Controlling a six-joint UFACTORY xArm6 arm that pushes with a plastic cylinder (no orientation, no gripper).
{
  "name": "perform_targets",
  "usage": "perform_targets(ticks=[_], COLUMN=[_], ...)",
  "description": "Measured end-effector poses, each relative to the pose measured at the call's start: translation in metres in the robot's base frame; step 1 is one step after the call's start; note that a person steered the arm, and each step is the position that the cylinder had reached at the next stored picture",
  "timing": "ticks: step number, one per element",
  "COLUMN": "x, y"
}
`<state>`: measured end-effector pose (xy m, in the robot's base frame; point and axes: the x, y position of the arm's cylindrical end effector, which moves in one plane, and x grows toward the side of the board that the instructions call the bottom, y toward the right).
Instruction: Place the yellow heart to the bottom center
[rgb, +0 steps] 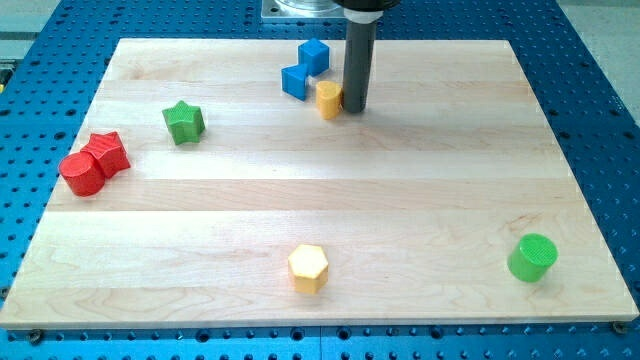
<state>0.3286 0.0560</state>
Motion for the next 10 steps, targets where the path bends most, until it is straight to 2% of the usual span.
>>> perform_targets(ticks=[1, 2, 3, 4, 7, 8, 10], x=[-0.035, 0.004, 0.106, 0.128, 0.123, 0.109, 0.085], y=[0.026, -0.059, -0.09, -0.09, -0.09, -0.079, -0.116])
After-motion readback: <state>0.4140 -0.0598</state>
